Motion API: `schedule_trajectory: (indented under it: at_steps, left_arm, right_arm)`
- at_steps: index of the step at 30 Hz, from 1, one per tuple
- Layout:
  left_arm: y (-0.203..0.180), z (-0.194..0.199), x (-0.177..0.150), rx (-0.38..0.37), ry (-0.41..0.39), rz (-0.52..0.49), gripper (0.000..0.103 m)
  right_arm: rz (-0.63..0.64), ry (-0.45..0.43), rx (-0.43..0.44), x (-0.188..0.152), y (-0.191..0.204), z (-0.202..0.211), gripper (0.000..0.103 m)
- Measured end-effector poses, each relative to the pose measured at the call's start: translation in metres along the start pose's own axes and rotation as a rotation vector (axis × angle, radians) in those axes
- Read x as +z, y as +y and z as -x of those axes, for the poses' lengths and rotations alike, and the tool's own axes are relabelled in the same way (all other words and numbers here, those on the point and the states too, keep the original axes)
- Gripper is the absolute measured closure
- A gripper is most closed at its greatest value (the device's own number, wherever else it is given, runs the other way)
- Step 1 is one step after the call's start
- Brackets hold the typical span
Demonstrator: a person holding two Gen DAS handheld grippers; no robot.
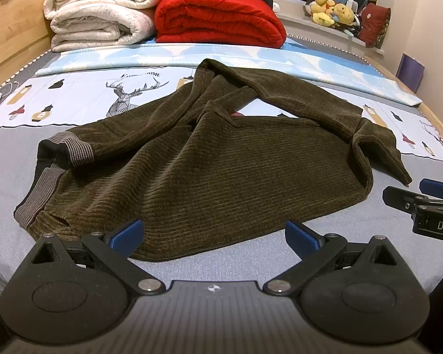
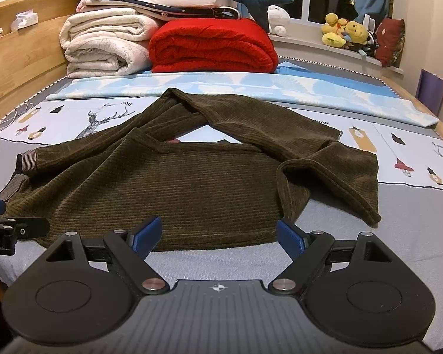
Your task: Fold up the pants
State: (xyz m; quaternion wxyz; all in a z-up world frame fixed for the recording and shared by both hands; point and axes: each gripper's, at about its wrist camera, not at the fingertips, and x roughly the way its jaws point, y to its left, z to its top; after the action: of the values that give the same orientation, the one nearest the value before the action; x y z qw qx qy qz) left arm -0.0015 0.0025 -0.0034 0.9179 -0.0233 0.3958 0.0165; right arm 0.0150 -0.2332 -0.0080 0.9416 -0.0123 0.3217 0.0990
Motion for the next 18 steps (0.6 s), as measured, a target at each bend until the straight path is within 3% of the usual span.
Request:
schedule_trajectory:
  at_steps: [16,18]
  left_arm:
    - [0.0008,-0.0005,0.0010,-0.009,0.000,0.011,0.001]
    - [0.0066,0.0030,0.0061,-0.027,-0.020,0.028,0.008]
  right_arm:
    - [0.008,0.006,-0.005,-0.0002,-0.0015,-0.0050,0.017]
    - [-0.013,-0.015,-0.012,0.0018,-0.0043,-0.0027,0.018]
